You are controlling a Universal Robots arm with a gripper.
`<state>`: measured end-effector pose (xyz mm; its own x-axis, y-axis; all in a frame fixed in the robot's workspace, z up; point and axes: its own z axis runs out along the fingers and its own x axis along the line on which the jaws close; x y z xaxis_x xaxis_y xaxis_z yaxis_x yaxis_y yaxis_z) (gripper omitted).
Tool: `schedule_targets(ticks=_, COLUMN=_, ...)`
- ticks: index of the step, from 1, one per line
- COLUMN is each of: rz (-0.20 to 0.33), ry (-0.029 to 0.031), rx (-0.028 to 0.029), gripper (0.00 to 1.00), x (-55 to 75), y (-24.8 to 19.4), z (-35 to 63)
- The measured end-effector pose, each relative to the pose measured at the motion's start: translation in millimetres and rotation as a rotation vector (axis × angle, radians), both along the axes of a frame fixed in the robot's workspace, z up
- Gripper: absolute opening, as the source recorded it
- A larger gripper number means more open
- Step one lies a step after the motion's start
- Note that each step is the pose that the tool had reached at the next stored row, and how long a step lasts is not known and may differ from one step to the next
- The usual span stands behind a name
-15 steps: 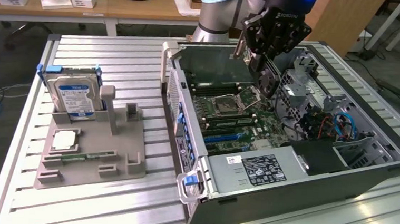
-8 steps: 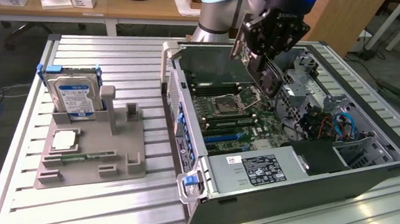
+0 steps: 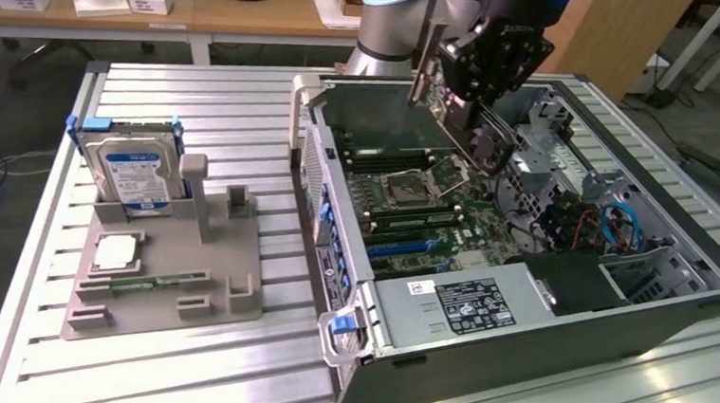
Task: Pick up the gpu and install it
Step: 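Insert the gpu into the slot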
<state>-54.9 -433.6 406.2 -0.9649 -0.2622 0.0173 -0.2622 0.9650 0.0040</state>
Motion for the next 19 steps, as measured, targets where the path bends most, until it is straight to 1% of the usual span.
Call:
schedule_targets(ticks=10, rz=0.126, ry=0.0000, rx=0.0001, gripper=0.27, x=-0.6, y=-0.6, z=-0.1)
schedule_targets(ticks=14, rz=0.161, ry=0.0001, rx=-0.0001, gripper=0.27, x=-0.7, y=-0.7, z=0.0)
schedule_targets(ticks=19, rz=0.234, ry=0.0000, rx=0.0000, gripper=0.27, x=-0.6, y=-0.7, z=-0.2)
